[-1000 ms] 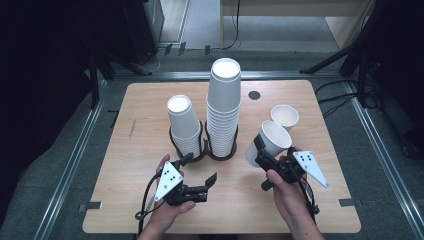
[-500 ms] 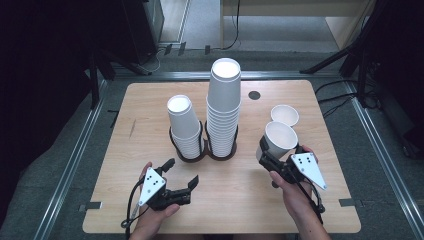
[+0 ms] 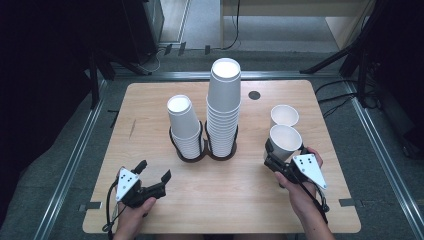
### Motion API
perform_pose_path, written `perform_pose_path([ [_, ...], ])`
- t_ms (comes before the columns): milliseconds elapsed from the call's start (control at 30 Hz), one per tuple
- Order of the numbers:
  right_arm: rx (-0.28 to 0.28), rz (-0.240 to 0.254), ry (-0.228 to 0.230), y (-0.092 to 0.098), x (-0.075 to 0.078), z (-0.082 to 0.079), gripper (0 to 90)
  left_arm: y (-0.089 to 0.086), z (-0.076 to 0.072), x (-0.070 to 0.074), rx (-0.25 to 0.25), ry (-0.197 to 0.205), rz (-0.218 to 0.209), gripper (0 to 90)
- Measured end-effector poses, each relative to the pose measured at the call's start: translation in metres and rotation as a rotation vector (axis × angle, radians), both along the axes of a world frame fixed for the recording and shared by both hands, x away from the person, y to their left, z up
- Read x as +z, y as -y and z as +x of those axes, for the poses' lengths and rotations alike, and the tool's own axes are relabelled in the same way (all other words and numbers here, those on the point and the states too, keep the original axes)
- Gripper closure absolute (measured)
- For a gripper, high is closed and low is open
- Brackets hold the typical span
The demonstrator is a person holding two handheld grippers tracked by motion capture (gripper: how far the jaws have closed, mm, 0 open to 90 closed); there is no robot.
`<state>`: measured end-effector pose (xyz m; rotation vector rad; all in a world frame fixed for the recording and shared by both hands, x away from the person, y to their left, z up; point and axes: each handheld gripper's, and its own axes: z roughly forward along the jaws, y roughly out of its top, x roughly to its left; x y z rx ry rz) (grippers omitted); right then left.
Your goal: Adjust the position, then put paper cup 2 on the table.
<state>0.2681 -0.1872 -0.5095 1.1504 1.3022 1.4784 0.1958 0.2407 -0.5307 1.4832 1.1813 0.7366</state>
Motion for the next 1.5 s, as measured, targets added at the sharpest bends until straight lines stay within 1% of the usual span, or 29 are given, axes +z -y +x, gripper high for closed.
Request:
perform_pose_path([
  [100,-0.002,-0.019,0.009,0.003,-0.001,0.0,11.9,-0.012,0.002,-0.002,0.034,-0.006,-0.009,6.9],
  [167,-0.007,-0.019,0.007,0.006,-0.001,0.001,11.9,-0.018,0.003,-0.003,0.052,-0.013,-0.016,6.9],
  [300,-0.013,-0.021,0.003,0.01,-0.002,0.002,11.8,-0.024,0.005,-0.006,0.07,-0.027,-0.021,6.9],
  [333,-0.017,-0.025,0.004,0.01,-0.003,0.002,11.8,-0.024,0.005,-0.007,0.07,-0.029,-0.015,6.9],
  [367,-0.018,-0.026,0.005,0.011,-0.003,0.003,11.9,-0.024,0.005,-0.008,0.069,-0.032,-0.02,6.9],
  [433,-0.018,-0.027,0.009,0.013,-0.002,0.003,11.9,-0.025,0.006,-0.009,0.068,-0.035,-0.014,6.9],
  [533,-0.02,-0.039,0.018,0.015,-0.002,0.003,11.8,-0.026,0.007,-0.01,0.065,-0.041,-0.015,6.9],
  [633,-0.03,-0.043,0.015,0.017,-0.003,0.004,11.8,-0.027,0.008,-0.011,0.067,-0.045,-0.017,6.9],
  [833,-0.053,-0.028,0.006,0.026,-0.005,0.008,11.8,-0.028,0.008,-0.014,0.073,-0.054,-0.017,6.9],
  [900,-0.062,-0.031,0.006,0.03,-0.006,0.009,11.8,-0.029,0.009,-0.014,0.073,-0.059,-0.013,6.9],
  [967,-0.07,-0.037,0.006,0.033,-0.007,0.01,11.8,-0.029,0.009,-0.015,0.075,-0.06,-0.017,6.9],
  [1033,-0.084,-0.059,0.01,0.035,-0.008,0.011,11.8,-0.03,0.009,-0.015,0.075,-0.061,-0.018,7.0],
  [1133,-0.092,-0.071,0.01,0.038,-0.01,0.013,11.8,-0.03,0.01,-0.016,0.075,-0.062,-0.02,7.0],
  [1333,-0.105,-0.076,0.001,0.046,-0.015,0.017,12.0,-0.031,0.01,-0.017,0.073,-0.063,-0.023,7.0],
  [1400,-0.099,-0.082,-0.004,0.047,-0.018,0.017,12.1,-0.031,0.01,-0.017,0.073,-0.064,-0.025,7.0],
  [1500,-0.089,-0.113,-0.009,0.048,-0.021,0.019,12.2,-0.03,0.01,-0.018,0.073,-0.064,-0.026,7.0],
])
